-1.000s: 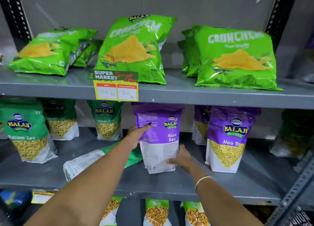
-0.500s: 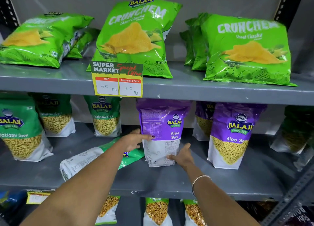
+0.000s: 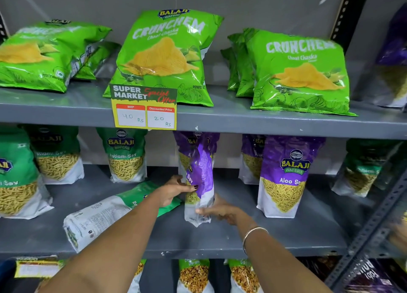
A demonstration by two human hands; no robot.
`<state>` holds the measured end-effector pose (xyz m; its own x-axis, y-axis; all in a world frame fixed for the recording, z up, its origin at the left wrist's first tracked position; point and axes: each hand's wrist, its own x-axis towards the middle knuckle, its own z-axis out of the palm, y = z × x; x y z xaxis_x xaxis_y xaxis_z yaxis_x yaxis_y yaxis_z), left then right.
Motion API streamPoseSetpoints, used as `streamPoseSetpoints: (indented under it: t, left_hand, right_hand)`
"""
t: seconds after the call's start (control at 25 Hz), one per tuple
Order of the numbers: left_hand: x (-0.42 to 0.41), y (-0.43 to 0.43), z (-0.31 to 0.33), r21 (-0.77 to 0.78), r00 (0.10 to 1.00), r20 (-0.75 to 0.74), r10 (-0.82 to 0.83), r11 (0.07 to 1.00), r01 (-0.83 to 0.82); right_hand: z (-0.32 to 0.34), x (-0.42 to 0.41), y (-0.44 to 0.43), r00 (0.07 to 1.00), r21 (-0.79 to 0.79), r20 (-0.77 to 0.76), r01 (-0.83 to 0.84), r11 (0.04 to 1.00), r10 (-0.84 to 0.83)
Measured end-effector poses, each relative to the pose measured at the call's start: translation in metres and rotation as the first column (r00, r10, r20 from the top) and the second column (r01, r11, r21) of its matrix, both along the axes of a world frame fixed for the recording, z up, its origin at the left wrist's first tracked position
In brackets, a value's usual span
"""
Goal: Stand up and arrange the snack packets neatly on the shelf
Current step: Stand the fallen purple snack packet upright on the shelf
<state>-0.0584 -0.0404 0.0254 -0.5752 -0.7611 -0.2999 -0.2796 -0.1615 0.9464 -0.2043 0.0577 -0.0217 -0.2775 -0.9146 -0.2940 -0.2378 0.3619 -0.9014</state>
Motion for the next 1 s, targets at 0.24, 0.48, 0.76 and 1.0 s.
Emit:
streamPoseSetpoints:
  t: [0.24,0.48,0.76,1.0]
  left_hand:
    - [-0.01,0.009,-0.006,-0.051,0.998,0.002,-0.055,0.997,0.055]
    - [-0.009,0.001,-0.004,-0.11,0.999,0.02,0.048,0.993,-0.046]
    - [-0.008,0.009,0.0,-0.195,0.985,0.09,0.145,0.973,-0.125]
    - [0.001,0.005,-0.005,-0.233,0.969,0.12,0.215,0.955,-0.183]
  right_hand:
    - [0.003,0.002,0.004,0.994,-0.049,-0.024,0.104,0.993,-0.105]
    - [0.02,-0.028,0.01,0.997,-0.069,-0.061,0.044,0.997,-0.048]
    - [0.022,-0.053,0.004,0.982,-0.112,0.035,0.191,0.975,-0.188]
    - [0.023,-0.055,0.002,0.988,-0.174,0.15,0.054,0.983,-0.027]
